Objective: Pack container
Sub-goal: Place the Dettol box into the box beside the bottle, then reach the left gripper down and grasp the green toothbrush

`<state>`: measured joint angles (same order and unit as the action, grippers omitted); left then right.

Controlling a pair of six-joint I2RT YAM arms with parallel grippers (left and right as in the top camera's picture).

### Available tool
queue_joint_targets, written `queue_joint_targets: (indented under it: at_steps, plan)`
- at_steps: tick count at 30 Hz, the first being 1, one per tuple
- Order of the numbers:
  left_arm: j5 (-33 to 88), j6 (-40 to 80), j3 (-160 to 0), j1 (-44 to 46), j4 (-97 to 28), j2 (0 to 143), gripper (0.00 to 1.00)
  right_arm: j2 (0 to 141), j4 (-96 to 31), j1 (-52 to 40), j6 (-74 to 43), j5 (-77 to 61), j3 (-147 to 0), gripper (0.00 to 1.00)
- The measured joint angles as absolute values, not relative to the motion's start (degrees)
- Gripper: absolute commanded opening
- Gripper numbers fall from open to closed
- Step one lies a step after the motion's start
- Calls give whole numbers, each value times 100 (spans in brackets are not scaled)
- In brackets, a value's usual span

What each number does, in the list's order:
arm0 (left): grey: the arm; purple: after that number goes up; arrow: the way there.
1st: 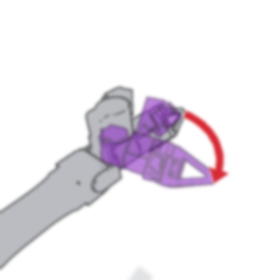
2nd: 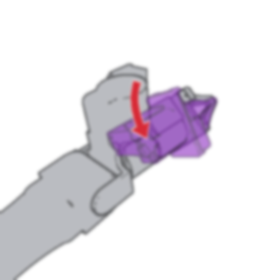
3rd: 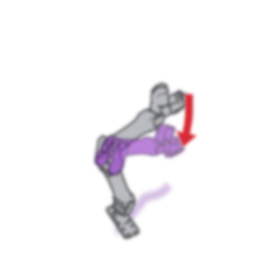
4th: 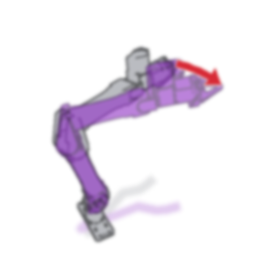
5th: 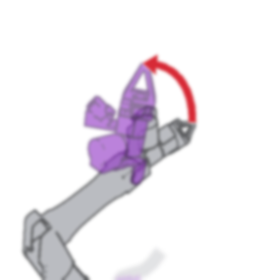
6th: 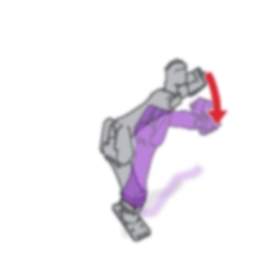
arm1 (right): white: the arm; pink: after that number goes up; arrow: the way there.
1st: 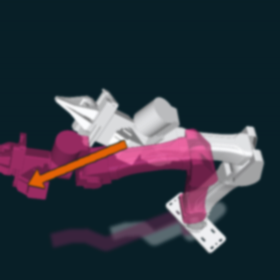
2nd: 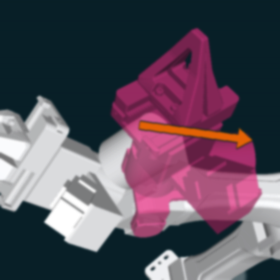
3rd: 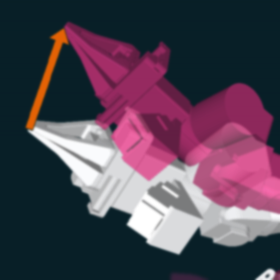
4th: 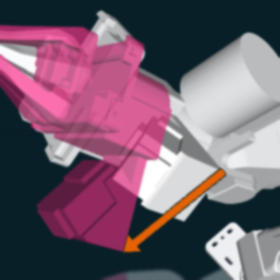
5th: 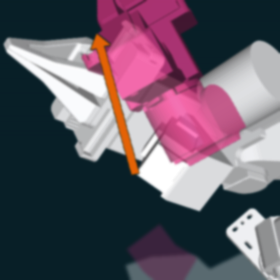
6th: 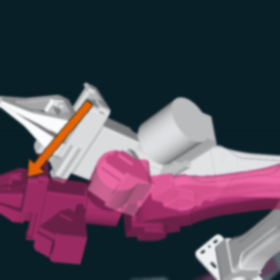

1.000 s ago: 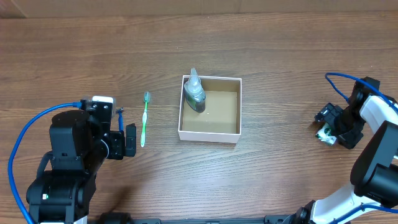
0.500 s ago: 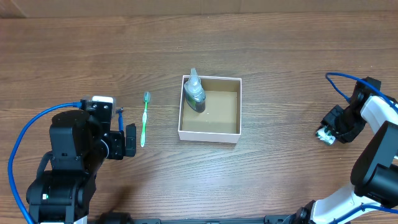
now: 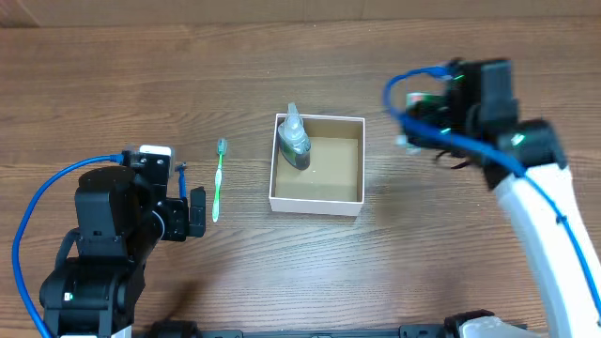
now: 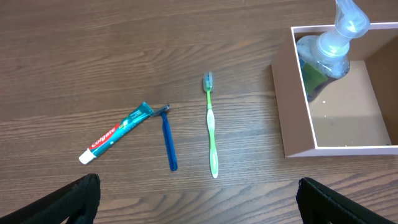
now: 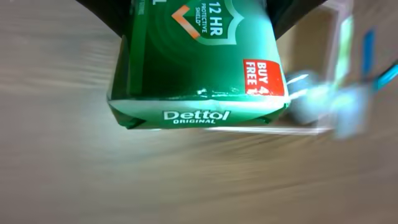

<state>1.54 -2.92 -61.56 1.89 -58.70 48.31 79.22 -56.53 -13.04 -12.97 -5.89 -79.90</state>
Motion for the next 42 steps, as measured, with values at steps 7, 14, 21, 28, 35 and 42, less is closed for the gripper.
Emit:
queue_joint_targets:
  at_steps: [7,14,21,28,35,42]
  plan:
    - [154,-290,-6156,189,-5872,4831,100,9098,-5103,-2812,-1450,-102,-7992,4]
    - [152,-292,-6156,189,-5872,4836,100,10460,-4980,-2860,-1435,-235,-7961,67]
    - [154,-290,-6156,189,-5876,4836,100,10416,-5802,-2891,-1498,-89,-8486,80]
    - [154,-292,-6156,189,-5874,4840,100,8554,-6276,-1951,-2292,891,-9362,92]
    - [154,-292,-6156,189,-5826,4840,100,8468,-7002,235,-2392,395,-8986,90]
    - [123,-106,-6285,220,-5621,5323,100,6084,-6772,447,-1747,-27,-6663,100]
